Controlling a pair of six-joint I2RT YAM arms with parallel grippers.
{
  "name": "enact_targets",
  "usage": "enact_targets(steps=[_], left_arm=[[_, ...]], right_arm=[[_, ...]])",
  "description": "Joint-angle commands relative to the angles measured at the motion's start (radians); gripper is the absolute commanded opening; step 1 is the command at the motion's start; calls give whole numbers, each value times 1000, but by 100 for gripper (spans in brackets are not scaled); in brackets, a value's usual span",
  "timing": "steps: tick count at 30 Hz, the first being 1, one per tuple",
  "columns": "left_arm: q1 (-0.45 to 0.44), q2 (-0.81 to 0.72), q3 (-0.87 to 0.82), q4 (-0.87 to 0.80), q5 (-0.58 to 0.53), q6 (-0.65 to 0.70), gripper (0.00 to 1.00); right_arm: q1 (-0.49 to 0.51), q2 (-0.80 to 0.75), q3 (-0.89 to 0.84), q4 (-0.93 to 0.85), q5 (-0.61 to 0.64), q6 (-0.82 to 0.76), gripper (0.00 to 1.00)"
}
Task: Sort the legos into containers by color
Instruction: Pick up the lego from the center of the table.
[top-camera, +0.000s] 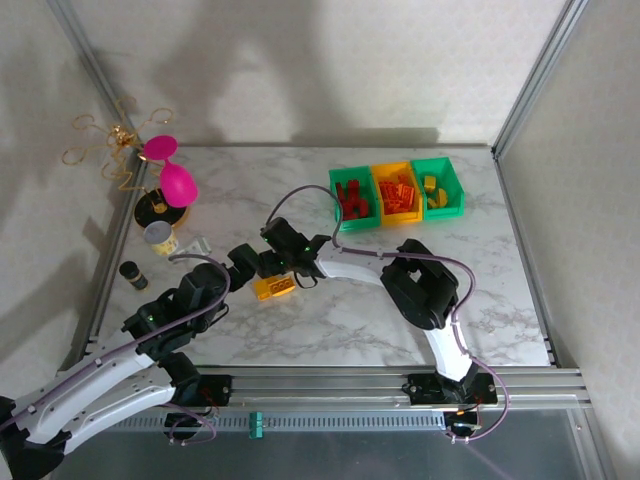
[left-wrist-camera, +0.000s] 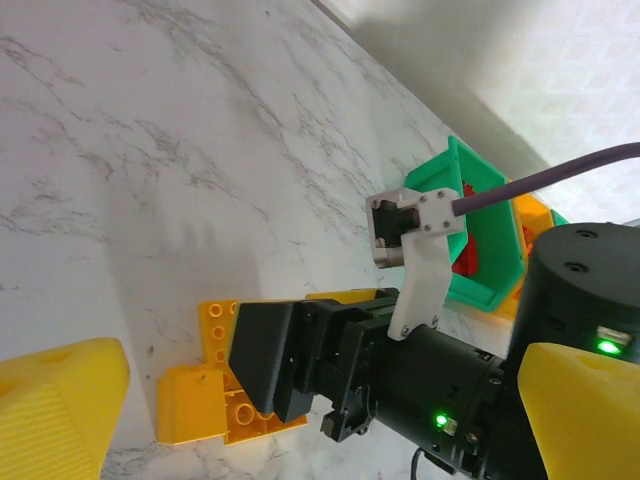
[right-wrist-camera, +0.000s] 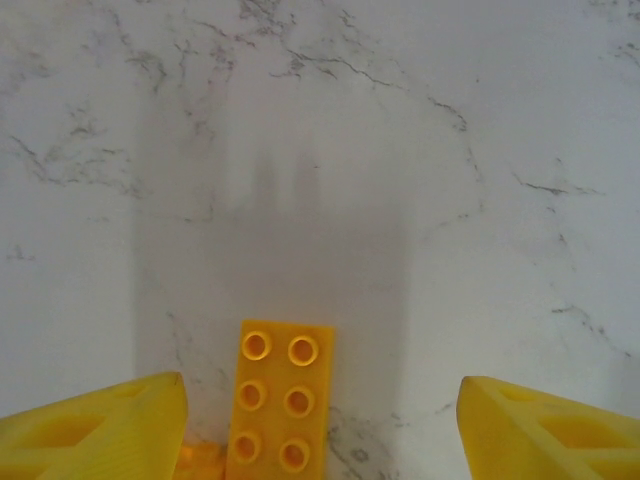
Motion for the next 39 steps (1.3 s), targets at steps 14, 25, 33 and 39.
enact_targets(steps=[14,25,33,39], left_arm=[[12,-46,-22,-47,-76,-58,100],[12,-14,-22,-14,-67,-45,100],[12,10,-13,0,-55,-35,100],[13,10,-5,10,-39,-21,100]], right_arm=[[43,165,143,-130,111,-52,67],[16,104,88,-217,200,14,52],[14,106,113,-196,150,31,40],[-25,38,82,-146,95,50,34]])
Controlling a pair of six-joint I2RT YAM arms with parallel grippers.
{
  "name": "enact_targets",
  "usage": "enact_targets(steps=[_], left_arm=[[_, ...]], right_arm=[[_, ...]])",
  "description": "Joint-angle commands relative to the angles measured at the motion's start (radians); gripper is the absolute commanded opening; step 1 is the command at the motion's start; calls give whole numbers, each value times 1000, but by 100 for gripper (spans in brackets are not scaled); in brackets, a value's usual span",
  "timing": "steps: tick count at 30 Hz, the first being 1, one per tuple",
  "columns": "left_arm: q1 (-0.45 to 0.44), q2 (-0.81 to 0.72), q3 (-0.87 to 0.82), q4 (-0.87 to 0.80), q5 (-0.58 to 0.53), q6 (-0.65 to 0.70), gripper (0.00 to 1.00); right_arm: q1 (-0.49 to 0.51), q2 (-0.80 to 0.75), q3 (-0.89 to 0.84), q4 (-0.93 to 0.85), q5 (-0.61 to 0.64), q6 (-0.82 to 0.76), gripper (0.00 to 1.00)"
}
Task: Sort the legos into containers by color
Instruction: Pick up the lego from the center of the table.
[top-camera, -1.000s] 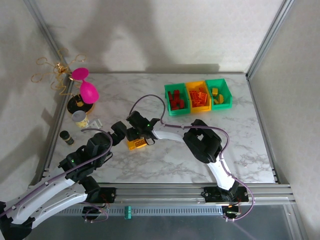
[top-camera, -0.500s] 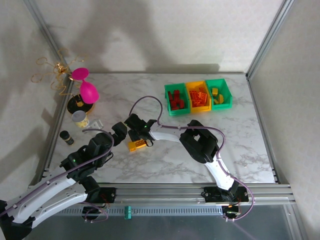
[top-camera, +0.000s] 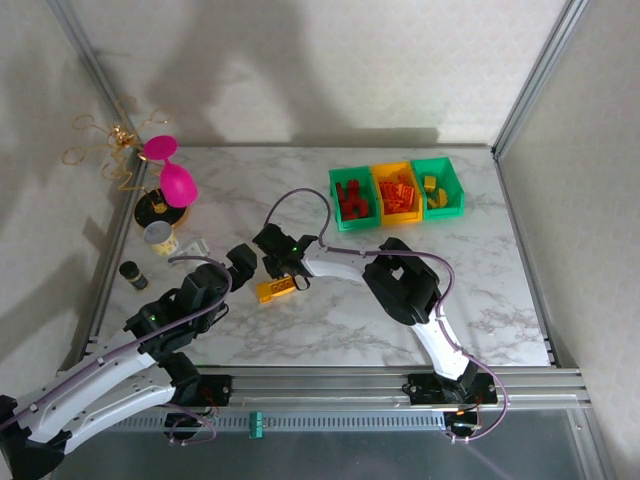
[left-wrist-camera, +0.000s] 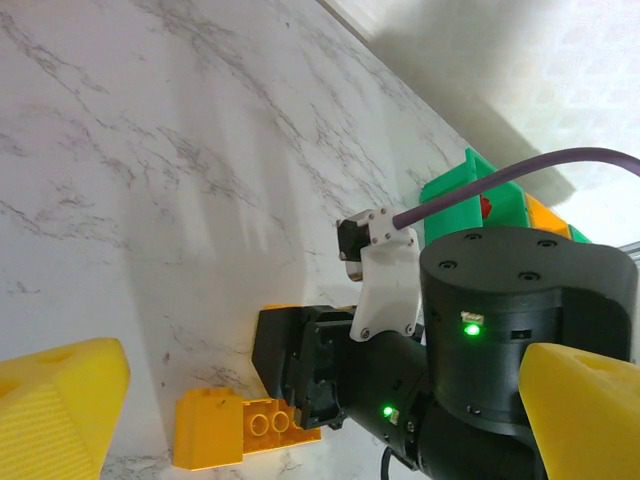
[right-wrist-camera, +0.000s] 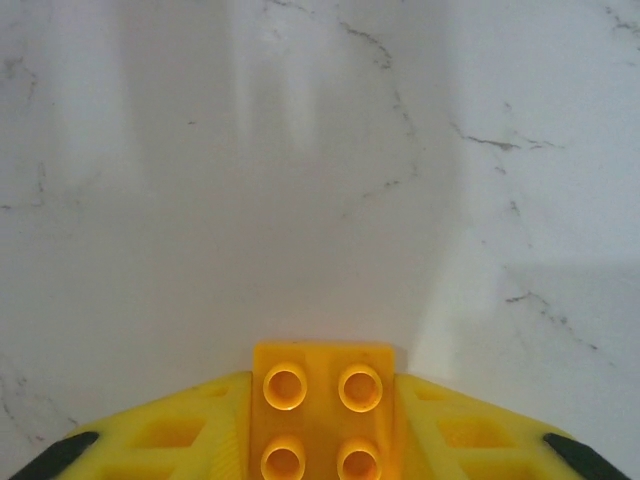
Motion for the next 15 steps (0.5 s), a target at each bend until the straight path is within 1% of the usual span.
enact_targets(steps=[1,6,9,12,15], left_arm=[[12,0,10,9,-5,-4,100],[11,29,30,36,27,27,99],[11,66,42,77,62,53,100],[11,122,55,132,117,84,100],[10,192,80,186,173,121,100]], right_arm=[[-41,-86,-34,-1,-37,30,34],[-93,-199,-96,7,9,33,34],[-149,-283,-151,16,33,37,34],[-228,-355,-199,14,58,34,34],[-333,-414,-233,10,76,30,34]])
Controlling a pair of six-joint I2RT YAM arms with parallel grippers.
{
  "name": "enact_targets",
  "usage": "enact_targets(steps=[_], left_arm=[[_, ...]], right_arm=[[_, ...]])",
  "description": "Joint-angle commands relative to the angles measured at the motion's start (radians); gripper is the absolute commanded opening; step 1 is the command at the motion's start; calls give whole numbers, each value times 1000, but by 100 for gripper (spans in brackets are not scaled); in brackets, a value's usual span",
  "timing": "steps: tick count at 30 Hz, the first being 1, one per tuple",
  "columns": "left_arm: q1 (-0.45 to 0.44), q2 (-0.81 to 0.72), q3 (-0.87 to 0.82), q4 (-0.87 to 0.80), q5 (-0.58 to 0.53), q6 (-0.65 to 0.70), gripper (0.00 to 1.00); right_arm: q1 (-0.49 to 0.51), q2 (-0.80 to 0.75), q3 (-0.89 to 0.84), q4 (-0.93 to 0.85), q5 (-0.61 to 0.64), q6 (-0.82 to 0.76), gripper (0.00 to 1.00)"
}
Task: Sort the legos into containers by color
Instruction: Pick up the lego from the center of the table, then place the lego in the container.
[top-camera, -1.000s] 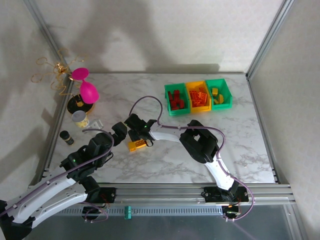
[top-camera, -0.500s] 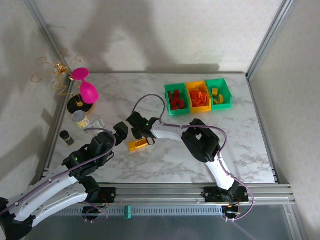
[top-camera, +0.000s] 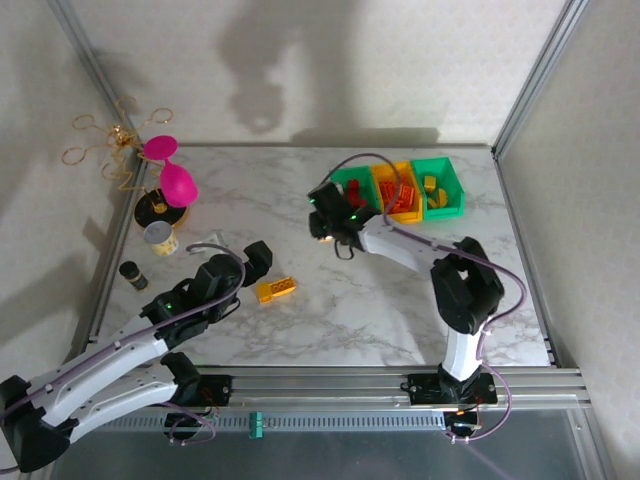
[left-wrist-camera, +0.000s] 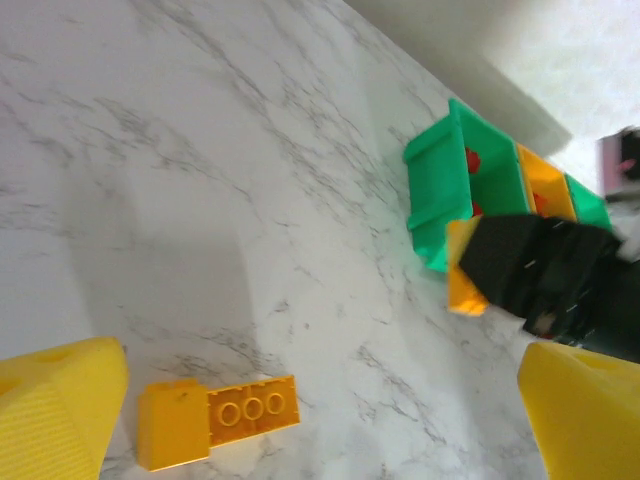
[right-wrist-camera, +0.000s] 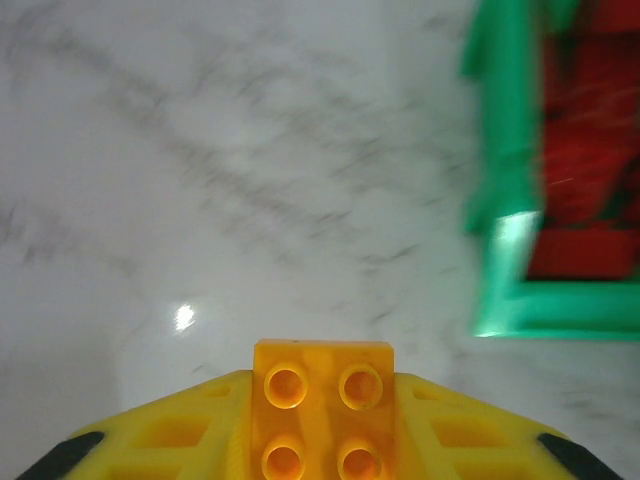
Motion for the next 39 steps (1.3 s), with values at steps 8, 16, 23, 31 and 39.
enact_targets(steps=[8,16,23,31,39], left_arm=[[5,215,115,217,180,111,100],[3,325,159,313,218,126,100],[3,349,180,339,224,118,100],[4,315,182,303,190,133,100],[7,252,160,269,135,134,100]], right_arm=[[-377,-77,-12,-5,94,-13,35],[-590,86,123,25,46,-37,35],[-681,254,316,-36,27,-31,38],[-692,277,379,-72,2,-27,62],[-571,123,243,-31,-33,-32,68]])
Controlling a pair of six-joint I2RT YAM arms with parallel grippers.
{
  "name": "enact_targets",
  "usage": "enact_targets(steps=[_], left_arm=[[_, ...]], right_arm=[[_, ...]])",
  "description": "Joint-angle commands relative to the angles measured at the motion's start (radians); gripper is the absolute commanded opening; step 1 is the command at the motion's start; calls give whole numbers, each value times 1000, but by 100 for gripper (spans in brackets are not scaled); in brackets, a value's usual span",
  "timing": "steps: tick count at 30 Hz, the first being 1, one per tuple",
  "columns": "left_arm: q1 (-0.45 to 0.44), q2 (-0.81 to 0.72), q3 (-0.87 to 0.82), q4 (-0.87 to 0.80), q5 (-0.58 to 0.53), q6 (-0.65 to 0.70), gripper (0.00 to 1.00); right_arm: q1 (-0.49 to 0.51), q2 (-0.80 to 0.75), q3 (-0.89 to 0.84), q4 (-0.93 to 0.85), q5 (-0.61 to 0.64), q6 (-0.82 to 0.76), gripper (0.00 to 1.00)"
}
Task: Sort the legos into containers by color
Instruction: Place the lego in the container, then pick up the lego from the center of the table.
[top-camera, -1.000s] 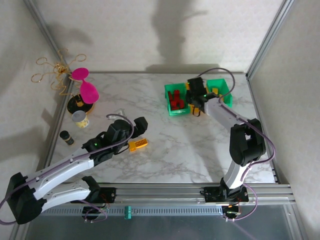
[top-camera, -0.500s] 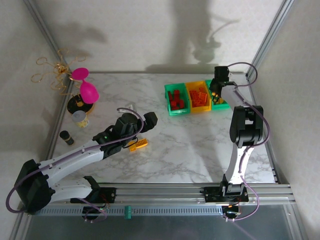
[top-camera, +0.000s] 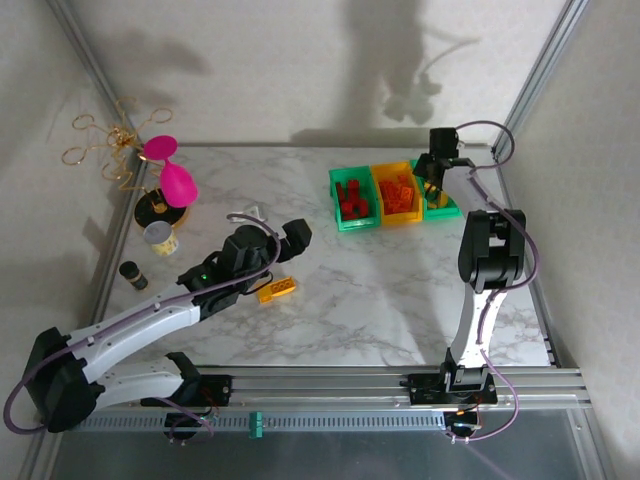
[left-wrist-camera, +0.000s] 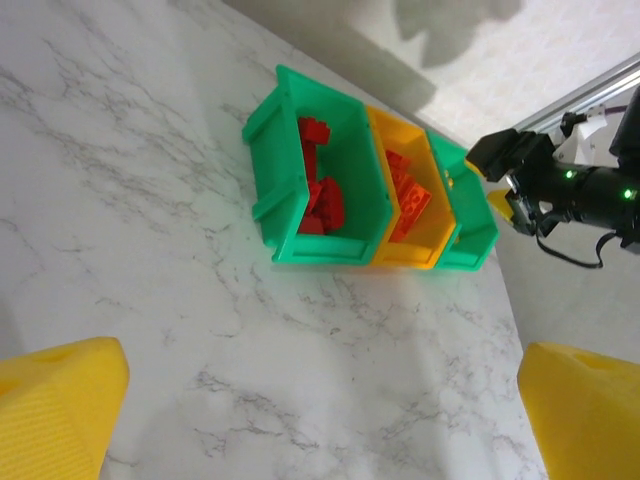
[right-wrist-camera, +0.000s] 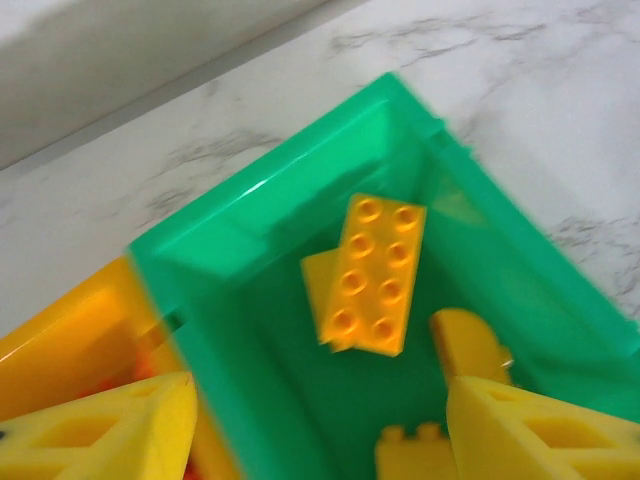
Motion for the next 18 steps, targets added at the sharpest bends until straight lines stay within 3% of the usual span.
enact_targets(steps=[1,11,18], left_arm=[[6,-49,6,-46,-57,19,100],[11,-196,-69,-177,-143,-16,99],[11,-299,-127,-292,-196,-99,100]], right_arm=[[90,-114,-69,18,-11,-6,69],[374,-303,-293,65,-28,18,77],[566,-331,-382,67,-80,24,82]])
